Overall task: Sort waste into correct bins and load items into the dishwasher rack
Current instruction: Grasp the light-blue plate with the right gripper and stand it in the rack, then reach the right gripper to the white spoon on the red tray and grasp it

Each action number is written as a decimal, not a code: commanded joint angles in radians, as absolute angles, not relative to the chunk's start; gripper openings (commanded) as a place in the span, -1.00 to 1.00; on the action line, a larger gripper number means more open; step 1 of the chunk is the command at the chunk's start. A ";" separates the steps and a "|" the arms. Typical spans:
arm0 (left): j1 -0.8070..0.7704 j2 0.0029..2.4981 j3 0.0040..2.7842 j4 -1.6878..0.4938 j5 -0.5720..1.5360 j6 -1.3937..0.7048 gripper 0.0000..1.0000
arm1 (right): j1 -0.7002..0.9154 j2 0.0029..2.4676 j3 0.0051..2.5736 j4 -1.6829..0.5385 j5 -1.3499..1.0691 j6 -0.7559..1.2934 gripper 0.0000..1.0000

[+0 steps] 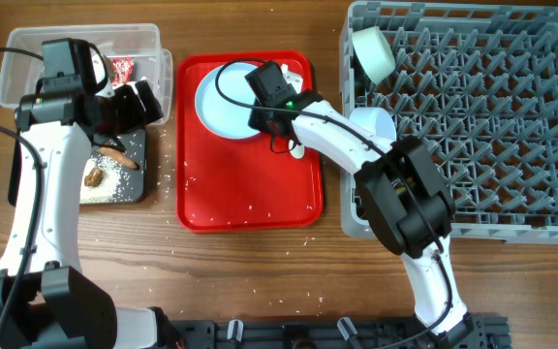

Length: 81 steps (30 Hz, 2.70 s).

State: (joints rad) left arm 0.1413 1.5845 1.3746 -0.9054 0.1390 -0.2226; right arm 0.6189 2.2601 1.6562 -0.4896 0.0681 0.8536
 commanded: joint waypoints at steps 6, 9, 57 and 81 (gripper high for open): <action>0.142 1.573 1.388 -0.903 0.140 -0.220 1.00 | 0.621 2.276 1.646 -0.642 -0.032 0.769 -0.91; 0.142 1.573 1.388 -0.903 0.140 -0.220 1.00 | 0.612 2.221 1.650 -0.652 -0.031 0.680 -0.91; 0.142 1.573 1.388 -0.903 0.140 -0.220 1.00 | 0.161 1.706 1.657 -0.744 0.414 -0.213 0.99; 0.142 1.573 1.388 -0.903 0.140 -0.220 1.00 | 0.517 2.175 1.629 -0.704 -0.062 0.374 -0.09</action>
